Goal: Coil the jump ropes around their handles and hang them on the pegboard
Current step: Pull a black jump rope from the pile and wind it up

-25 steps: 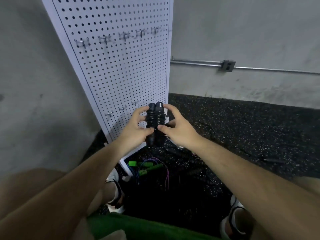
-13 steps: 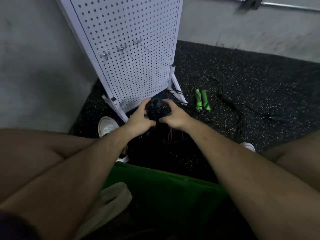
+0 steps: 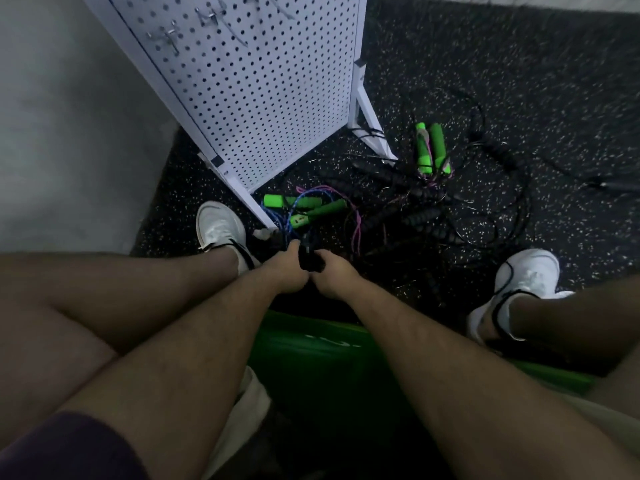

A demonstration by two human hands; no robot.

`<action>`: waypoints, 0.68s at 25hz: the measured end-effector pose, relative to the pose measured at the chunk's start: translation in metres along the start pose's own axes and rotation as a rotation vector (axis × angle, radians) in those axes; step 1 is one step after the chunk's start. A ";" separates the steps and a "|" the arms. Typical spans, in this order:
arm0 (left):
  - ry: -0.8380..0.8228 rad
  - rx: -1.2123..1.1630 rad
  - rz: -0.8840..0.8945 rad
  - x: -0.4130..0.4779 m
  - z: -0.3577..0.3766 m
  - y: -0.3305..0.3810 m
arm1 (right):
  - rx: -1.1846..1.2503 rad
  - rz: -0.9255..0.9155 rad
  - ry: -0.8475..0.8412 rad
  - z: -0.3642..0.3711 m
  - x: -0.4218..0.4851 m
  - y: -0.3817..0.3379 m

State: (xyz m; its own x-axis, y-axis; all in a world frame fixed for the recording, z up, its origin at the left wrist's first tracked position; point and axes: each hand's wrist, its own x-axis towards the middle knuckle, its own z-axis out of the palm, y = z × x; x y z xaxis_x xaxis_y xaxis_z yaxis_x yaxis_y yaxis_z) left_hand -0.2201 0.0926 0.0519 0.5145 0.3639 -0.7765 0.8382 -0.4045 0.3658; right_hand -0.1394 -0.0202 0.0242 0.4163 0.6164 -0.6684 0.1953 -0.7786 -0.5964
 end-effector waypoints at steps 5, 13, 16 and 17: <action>0.129 0.281 0.017 0.006 0.002 0.005 | -0.008 -0.039 0.041 -0.009 -0.004 0.008; 0.291 0.400 0.356 0.011 0.029 0.060 | 0.131 -0.068 0.239 -0.053 -0.025 0.041; 0.240 0.361 0.385 0.022 0.055 0.085 | 0.146 0.007 0.279 -0.061 -0.032 0.063; 0.206 0.354 0.384 0.027 0.064 0.092 | 0.146 0.038 0.287 -0.063 -0.033 0.072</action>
State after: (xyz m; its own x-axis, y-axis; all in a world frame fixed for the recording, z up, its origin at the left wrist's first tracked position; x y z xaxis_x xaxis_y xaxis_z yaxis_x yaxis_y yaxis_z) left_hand -0.1410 0.0117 0.0322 0.8251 0.2774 -0.4922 0.4904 -0.7844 0.3799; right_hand -0.0832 -0.1044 0.0317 0.6580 0.5129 -0.5513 0.0538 -0.7623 -0.6450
